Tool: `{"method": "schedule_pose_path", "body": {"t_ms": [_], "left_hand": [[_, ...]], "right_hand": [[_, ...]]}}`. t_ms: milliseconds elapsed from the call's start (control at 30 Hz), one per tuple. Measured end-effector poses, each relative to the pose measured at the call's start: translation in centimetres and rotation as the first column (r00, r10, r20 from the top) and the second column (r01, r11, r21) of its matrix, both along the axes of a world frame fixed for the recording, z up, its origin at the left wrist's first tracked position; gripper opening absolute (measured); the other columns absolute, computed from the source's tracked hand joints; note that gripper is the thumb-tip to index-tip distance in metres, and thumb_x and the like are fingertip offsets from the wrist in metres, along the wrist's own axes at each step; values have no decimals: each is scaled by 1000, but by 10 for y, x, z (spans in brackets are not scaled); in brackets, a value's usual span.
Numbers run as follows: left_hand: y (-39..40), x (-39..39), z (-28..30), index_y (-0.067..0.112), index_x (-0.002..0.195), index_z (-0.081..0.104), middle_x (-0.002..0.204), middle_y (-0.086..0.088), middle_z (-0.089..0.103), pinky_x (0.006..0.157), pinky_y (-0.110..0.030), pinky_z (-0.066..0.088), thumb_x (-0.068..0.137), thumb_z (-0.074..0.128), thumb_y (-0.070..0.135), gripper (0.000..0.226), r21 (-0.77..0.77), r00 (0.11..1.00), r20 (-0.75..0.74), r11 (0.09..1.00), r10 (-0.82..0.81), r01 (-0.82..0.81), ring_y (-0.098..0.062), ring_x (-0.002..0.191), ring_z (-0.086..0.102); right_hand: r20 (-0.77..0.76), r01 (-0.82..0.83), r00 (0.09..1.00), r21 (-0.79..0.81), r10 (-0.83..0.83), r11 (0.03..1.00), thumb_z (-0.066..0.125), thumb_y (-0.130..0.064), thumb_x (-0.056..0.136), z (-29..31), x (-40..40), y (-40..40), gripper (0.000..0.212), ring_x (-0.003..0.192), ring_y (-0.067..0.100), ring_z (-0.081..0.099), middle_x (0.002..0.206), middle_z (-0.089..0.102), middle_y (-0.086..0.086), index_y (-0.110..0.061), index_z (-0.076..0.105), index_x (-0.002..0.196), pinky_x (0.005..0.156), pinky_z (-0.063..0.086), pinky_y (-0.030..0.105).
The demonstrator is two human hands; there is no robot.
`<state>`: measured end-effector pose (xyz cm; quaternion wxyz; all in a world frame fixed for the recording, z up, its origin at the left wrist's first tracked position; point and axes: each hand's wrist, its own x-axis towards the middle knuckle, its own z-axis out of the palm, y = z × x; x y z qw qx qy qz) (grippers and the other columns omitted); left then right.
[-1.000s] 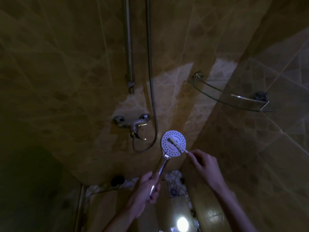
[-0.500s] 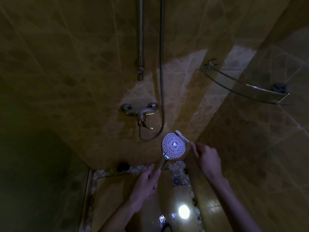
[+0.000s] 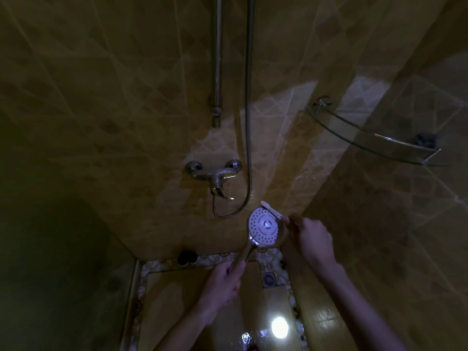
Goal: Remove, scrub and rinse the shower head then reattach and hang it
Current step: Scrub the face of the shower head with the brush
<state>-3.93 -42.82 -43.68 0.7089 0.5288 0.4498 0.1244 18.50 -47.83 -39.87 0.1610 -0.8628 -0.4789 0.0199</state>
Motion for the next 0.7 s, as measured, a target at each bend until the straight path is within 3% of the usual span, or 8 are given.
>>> {"method": "schedule_pose_path", "body": {"t_ms": [67,167,300,400,533,700], "left_hand": [[0,0,-3,14,78,44,56,1,43,34,-15,19,93,52,33,25,35,1000,-19,999,16,-16,-5,35,31],[0,-2,-6,15,77,47,56,0,44,34,-15,20,93,52,33,25,36,999,-19,999,33,-32,-5,35,33],[0,-2,-4,15,74,45,57,0,44,34,-14,19,93,53,32,26,15,1000,6,1000,25,-25,-4,35,32],[1,1,0,16,77,46,57,1,42,32,-13,19,93,53,31,23,-15,999,25,1000,21,-21,-2,35,31],[0,3,-3,17,75,45,54,3,42,34,-12,17,93,52,30,23,-29,999,4,999,38,-38,-4,34,30],[-4,4,-9,18,74,45,52,4,44,35,-11,18,93,52,33,25,-31,999,-44,999,21,-22,-4,33,31]], "right_hand": [[6,-67,998,-56,67,996,34,-55,98,-7,-13,-5,38,84,32,68,83,71,9,-29,61,104,63,44,35],[150,-205,963,-138,225,969,29,-60,97,-17,-37,-13,45,77,33,68,77,70,9,-24,55,95,57,41,35],[157,-92,982,-109,109,990,16,-62,95,-5,-15,0,56,71,28,67,71,65,4,-24,58,95,56,37,31],[140,14,990,-45,-7,999,23,-59,98,2,3,9,52,67,28,66,67,61,1,-22,57,87,56,45,31],[173,-31,984,-78,44,996,24,-64,96,-17,-13,-6,58,63,25,66,63,63,2,-21,59,80,52,41,29],[194,-24,980,-145,52,989,26,-69,93,-29,-8,-16,63,65,24,68,64,66,4,-19,59,74,52,46,30]]}}
